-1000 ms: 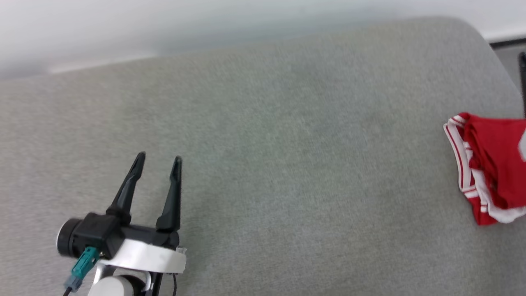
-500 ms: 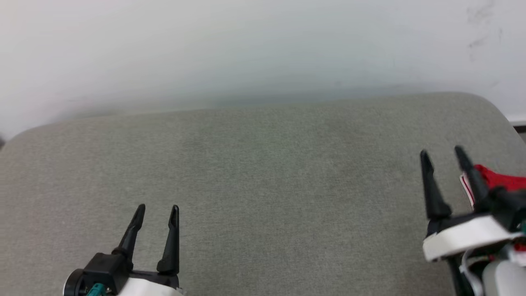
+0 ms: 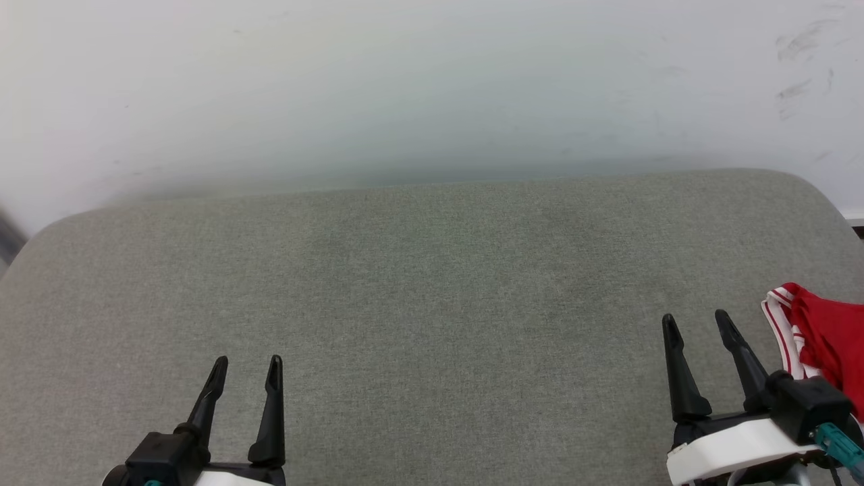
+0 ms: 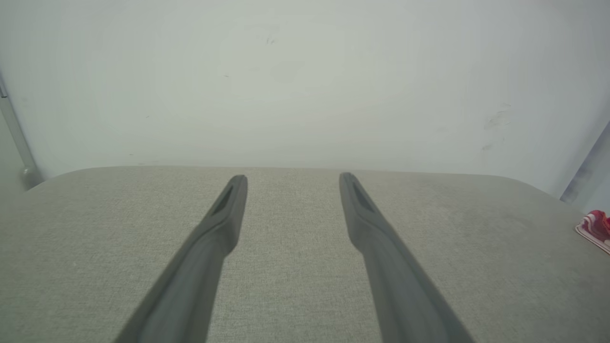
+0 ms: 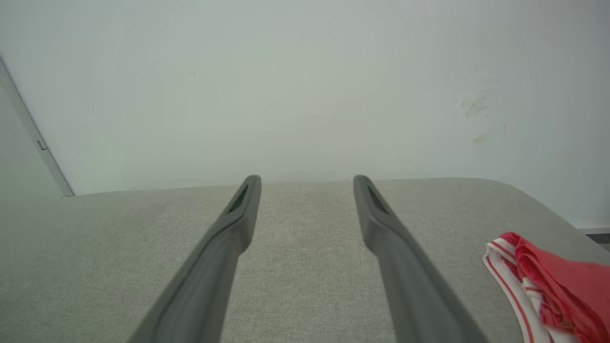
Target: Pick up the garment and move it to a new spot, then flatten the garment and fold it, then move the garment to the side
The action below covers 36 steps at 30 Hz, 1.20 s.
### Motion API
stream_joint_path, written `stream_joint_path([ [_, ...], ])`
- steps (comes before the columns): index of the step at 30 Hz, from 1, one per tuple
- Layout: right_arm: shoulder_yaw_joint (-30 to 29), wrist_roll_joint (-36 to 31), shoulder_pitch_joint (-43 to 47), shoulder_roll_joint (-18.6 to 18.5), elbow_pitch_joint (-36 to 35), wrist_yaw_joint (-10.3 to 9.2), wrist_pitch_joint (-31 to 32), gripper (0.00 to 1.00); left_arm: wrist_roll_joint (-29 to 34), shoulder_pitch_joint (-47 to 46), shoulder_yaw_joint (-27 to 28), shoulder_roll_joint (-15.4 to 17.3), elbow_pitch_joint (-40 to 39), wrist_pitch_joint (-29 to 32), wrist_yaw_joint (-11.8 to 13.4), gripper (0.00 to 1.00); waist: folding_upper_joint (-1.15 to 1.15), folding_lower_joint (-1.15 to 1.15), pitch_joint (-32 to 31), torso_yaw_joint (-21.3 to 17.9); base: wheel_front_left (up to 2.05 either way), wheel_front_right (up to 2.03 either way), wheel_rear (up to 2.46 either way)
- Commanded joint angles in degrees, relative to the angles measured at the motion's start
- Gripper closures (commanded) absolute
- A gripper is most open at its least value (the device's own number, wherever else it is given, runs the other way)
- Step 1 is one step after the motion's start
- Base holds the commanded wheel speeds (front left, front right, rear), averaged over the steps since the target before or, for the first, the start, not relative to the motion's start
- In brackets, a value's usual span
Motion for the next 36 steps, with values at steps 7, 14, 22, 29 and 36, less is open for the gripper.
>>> stream_joint_path([
  [7, -0.4, 0.0, 0.2, 0.5, 1.1, -0.02, -1.0, 0.00, 0.4, 0.6, -0.3, -0.5, 0.4, -0.1, -0.1, 0.00, 0.00, 0.01, -0.3, 0.1, 0.00, 0.00, 0.00],
  [14, -0.4, 1.0, -0.7, 0.6, 1.6, -0.02, -1.5, 0.00, 0.1, 0.8, -0.3, -0.5, 0.9, -0.1, -0.1, 0.00, 0.00, 0.01, -0.4, 0.0, 0.00, 0.00, 0.00],
  [22, 0.0, 1.6, -1.1, 0.6, 1.9, -0.02, -1.7, 0.00, -0.1, 0.4, 1.3, -0.6, -0.9, -0.1, -0.2, 0.00, 0.00, 0.01, -0.1, -0.1, 0.00, 0.00, 0.00],
  [29, 0.0, 5.5, -0.1, 0.3, 3.1, 0.01, -0.5, 1.00, -4.1, 0.5, 1.4, -0.7, 0.2, 0.8, 0.0, 1.00, 0.00, 0.01, 0.0, -0.1, 0.00, 0.00, 0.00],
  [36, -0.5, 13.5, -0.8, 0.1, 3.7, 0.01, 1.2, 1.00, -12.2, -1.0, 1.4, -0.3, 1.7, 2.6, 0.0, 1.00, 0.00, 0.01, 0.2, 0.0, 0.00, 0.00, 0.00],
])
